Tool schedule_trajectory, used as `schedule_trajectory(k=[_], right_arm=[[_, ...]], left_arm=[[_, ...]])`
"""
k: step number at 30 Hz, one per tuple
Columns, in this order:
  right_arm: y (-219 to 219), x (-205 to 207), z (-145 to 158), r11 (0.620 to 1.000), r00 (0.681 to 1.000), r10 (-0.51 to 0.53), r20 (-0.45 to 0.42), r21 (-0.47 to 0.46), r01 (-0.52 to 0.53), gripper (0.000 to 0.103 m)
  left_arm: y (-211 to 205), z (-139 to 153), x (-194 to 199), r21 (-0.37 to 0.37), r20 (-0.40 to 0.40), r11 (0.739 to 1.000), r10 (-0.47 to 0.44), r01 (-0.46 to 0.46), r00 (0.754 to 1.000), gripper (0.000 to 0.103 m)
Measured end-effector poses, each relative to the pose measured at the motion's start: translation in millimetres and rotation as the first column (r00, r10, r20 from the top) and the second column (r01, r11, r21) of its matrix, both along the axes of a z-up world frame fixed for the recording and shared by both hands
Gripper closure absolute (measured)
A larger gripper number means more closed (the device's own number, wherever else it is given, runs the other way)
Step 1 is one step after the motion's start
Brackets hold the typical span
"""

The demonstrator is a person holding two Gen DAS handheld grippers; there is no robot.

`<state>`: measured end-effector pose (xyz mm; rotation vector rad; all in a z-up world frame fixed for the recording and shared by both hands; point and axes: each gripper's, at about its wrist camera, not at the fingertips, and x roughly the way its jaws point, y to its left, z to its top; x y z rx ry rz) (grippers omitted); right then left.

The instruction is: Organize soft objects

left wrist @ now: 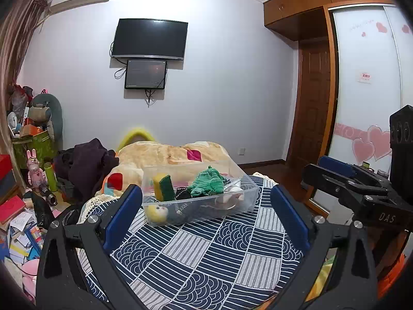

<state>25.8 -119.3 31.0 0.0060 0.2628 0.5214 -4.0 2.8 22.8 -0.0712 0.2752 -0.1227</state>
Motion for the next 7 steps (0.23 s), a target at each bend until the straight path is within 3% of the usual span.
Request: schedule_trajectory(k=[7], right_arm=[[2.1, 1.0, -1.6, 1.0, 1.0, 0.0, -0.009, -0.001, 0.0, 0.017]], left_arm=[[-1.2, -0.2, -0.5, 0.002, -0.006, 1.0, -0.005, 0.005, 1.0, 0.002]])
